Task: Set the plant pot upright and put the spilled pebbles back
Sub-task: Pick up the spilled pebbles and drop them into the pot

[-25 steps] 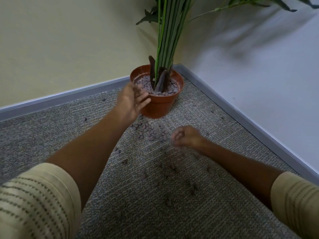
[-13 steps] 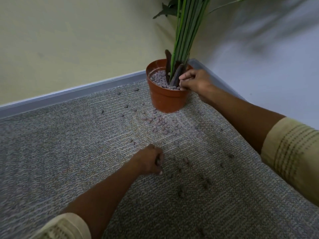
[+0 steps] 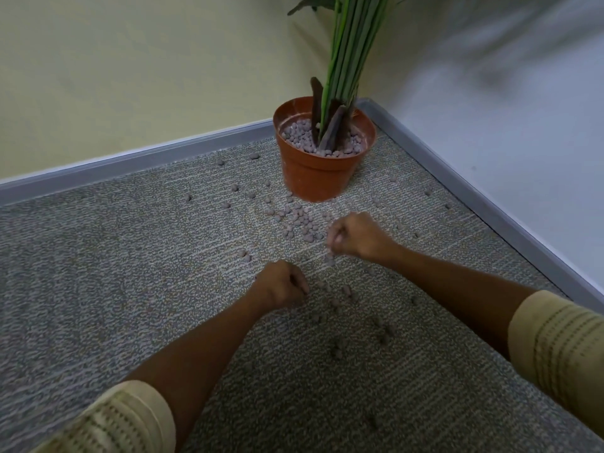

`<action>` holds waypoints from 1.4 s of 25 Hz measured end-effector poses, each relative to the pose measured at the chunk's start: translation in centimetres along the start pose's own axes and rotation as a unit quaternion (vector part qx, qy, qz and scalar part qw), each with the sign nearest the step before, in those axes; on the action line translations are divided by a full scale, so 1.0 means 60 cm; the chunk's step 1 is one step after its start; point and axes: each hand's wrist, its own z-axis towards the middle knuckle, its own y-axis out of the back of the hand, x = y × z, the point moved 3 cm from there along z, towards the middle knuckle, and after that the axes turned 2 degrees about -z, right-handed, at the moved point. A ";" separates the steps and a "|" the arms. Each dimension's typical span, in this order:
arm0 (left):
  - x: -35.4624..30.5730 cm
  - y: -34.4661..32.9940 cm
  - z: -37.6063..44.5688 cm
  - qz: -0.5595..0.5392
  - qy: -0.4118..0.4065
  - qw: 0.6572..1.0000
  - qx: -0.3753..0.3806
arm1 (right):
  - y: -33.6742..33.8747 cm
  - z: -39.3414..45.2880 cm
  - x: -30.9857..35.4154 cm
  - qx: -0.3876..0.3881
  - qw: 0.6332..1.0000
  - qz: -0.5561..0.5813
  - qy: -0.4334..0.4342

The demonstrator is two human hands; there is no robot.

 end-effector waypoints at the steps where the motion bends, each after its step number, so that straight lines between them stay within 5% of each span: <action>1: -0.002 0.002 0.001 -0.043 0.024 0.999 -0.006 | -0.019 -0.004 -0.008 0.043 0.999 -0.024 -0.011; 6: -0.021 0.044 0.001 -0.391 0.158 0.906 0.020 | -0.063 -0.002 -0.020 0.042 0.992 -0.120 -0.015; 10: -0.073 0.135 0.034 -0.515 0.140 0.844 -0.049 | -0.055 0.004 -0.027 -0.004 0.995 -0.096 -0.030; 14: -0.155 0.217 0.083 -0.559 0.089 0.817 -0.110 | -0.052 0.002 -0.030 -0.002 0.997 -0.079 -0.006; 21: -0.209 0.228 0.099 -0.550 0.042 0.830 -0.089 | -0.053 0.008 -0.032 0.021 0.993 -0.115 0.009; 25: -0.187 0.226 0.093 -0.539 0.028 0.830 -0.138 | -0.055 0.011 -0.022 0.030 0.986 -0.166 -0.005; 29: -0.132 0.229 0.086 -0.520 0.025 0.829 -0.204 | -0.007 0.007 0.015 -0.034 0.999 -0.018 0.000; 32: -0.068 0.205 0.071 -0.351 0.026 0.909 -0.224 | 0.076 0.029 0.053 -0.177 0.983 0.020 0.043; 35: -0.003 0.162 0.054 0.006 0.047 0.987 -0.154 | 0.152 0.074 0.077 -0.272 0.961 -0.017 0.046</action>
